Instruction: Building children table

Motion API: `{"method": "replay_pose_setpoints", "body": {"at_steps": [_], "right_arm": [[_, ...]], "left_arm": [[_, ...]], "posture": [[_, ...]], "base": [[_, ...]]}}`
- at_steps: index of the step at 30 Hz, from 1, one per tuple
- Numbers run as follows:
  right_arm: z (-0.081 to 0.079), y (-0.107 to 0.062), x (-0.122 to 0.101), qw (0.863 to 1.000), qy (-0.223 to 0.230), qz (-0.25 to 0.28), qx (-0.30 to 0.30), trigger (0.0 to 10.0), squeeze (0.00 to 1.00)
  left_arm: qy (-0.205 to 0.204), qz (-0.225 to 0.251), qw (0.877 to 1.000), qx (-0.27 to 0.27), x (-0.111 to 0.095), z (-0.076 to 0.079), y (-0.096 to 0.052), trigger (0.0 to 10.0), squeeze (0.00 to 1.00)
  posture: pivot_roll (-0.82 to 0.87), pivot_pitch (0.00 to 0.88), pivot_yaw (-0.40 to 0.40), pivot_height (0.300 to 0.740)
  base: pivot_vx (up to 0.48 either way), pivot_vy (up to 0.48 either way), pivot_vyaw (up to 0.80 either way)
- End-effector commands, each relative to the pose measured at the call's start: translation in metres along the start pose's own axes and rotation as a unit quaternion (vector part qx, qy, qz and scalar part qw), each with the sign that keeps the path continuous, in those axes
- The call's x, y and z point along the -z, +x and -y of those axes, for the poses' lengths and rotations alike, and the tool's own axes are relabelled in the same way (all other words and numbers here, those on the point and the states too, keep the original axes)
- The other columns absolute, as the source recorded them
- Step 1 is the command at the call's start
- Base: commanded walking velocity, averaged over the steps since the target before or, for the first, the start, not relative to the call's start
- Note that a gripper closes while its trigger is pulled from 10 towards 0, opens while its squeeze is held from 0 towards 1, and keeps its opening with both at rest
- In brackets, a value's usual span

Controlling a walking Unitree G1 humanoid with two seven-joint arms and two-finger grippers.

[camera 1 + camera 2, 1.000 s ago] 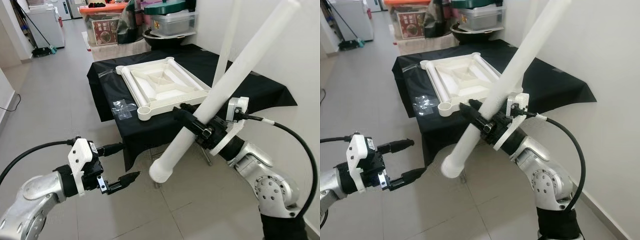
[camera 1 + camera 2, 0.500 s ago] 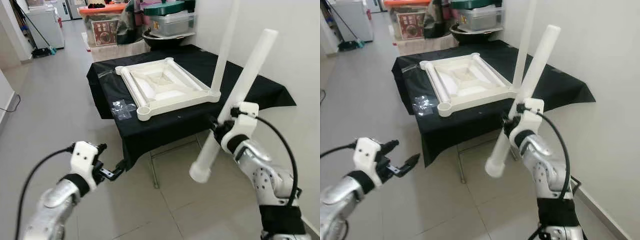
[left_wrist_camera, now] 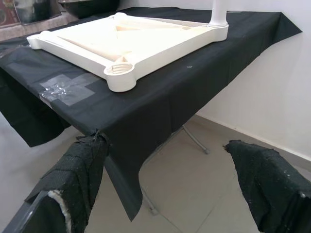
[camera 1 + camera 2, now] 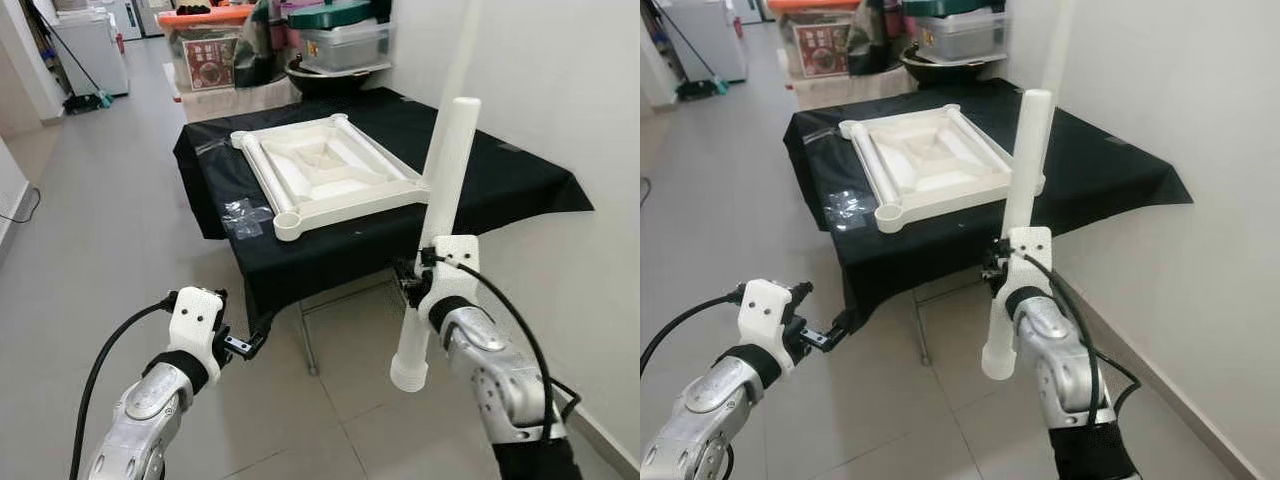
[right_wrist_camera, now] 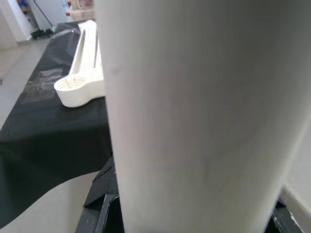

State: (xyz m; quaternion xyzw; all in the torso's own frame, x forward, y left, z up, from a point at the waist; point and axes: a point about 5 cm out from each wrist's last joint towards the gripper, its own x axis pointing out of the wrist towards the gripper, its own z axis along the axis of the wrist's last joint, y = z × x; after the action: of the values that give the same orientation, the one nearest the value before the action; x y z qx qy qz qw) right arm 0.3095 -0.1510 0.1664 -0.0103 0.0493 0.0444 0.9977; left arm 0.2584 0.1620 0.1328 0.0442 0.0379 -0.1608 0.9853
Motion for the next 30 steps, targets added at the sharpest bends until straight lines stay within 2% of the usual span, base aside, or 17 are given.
{"method": "replay_pose_setpoints", "body": {"at_steps": [1, 2, 3, 7, 9, 10, 12, 15, 16, 24, 25, 29, 30], "right_arm": [[-0.004, -0.003, -0.003, 0.999, -0.028, 0.025, -0.008, 10.0, 0.00], [-0.004, -0.003, -0.003, 0.999, -0.028, 0.025, -0.008, 10.0, 0.00], [0.001, -0.007, -0.004, 0.997, -0.044, 0.055, -0.003, 10.0, 0.00], [0.001, -0.009, -0.005, 0.996, -0.039, 0.074, -0.007, 10.0, 0.00], [-0.004, -0.009, -0.008, 0.994, -0.053, 0.091, -0.012, 10.0, 0.00], [-0.011, -0.007, -0.012, 0.995, -0.026, 0.093, -0.039, 10.0, 0.00], [-0.014, -0.006, -0.015, 0.994, -0.017, 0.097, -0.045, 10.0, 0.00], [-0.022, -0.001, -0.019, 0.991, -0.044, 0.107, -0.062, 10.0, 0.00], [-0.028, 0.001, -0.021, 0.989, -0.061, 0.116, -0.068, 10.0, 0.00], [-0.039, 0.004, -0.026, 0.986, -0.056, 0.132, -0.083, 10.0, 0.00], [-0.041, 0.004, -0.028, 0.985, -0.056, 0.136, -0.089, 10.0, 0.00], [-0.045, 0.006, -0.031, 0.983, -0.055, 0.143, -0.098, 10.0, 0.00], [-0.048, 0.009, -0.040, 0.981, -0.043, 0.156, -0.107, 10.0, 0.00]], "left_arm": [[0.004, -0.004, 1.000, -0.008, 0.004, -0.002, -0.003, 10.0, 0.00], [0.004, -0.004, 1.000, -0.008, 0.004, -0.002, -0.003, 10.0, 0.00], [-0.006, -0.005, 1.000, -0.014, 0.007, -0.001, -0.005, 10.0, 0.00], [-0.018, -0.001, 1.000, -0.021, 0.007, 0.000, -0.005, 10.0, 0.00], [-0.023, 0.008, 0.999, -0.025, 0.006, 0.001, -0.002, 10.0, 0.00], [-0.022, 0.010, 0.999, -0.028, 0.006, 0.003, 0.002, 10.0, 0.00], [-0.018, 0.014, 0.999, -0.029, 0.006, 0.004, 0.005, 10.0, 0.00], [-0.002, 0.022, 0.999, -0.030, 0.002, 0.005, 0.009, 10.0, 0.00], [-0.010, 0.029, 0.999, -0.025, 0.001, 0.006, 0.009, 10.0, 0.00], [-0.024, 0.045, 0.998, -0.027, -0.005, 0.008, 0.012, 10.0, 0.01], [-0.017, 0.052, 0.998, -0.019, -0.007, 0.009, 0.014, 10.0, 0.13], [-0.008, 0.058, 0.998, -0.013, -0.009, 0.010, 0.017, 10.0, 0.13], [-0.007, 0.058, 0.998, -0.016, -0.009, 0.008, 0.018, 10.0, 0.11]], "posture": [[-0.04, 0.000, -0.015, 0.740], [-0.04, 0.000, -0.015, 0.740], [-0.04, 0.000, -0.018, 0.740], [-0.04, 0.000, -0.023, 0.740], [-0.05, 0.000, -0.027, 0.740], [-0.05, 0.000, -0.034, 0.740], [-0.05, 0.000, -0.038, 0.740], [-0.04, 0.000, -0.040, 0.740], [-0.03, 0.000, -0.041, 0.740], [-0.03, 0.000, -0.046, 0.740], [-0.03, 0.000, -0.047, 0.740], [-0.03, 0.000, -0.044, 0.740], [-0.03, 0.000, -0.047, 0.740]], "base": [[0.000, 0.000, 0.00], [0.000, 0.000, 0.00], [0.000, 0.000, 0.00], [0.000, 0.000, 0.00], [0.000, 0.000, 0.00], [0.000, 0.289, 0.00], [0.000, 0.289, 0.00], [0.000, 0.000, 0.00], [0.000, 0.000, 0.80], [0.064, 0.000, 0.80], [0.360, 0.000, 0.80], [0.369, 0.000, 0.80], [0.379, 0.000, 0.80]]}}
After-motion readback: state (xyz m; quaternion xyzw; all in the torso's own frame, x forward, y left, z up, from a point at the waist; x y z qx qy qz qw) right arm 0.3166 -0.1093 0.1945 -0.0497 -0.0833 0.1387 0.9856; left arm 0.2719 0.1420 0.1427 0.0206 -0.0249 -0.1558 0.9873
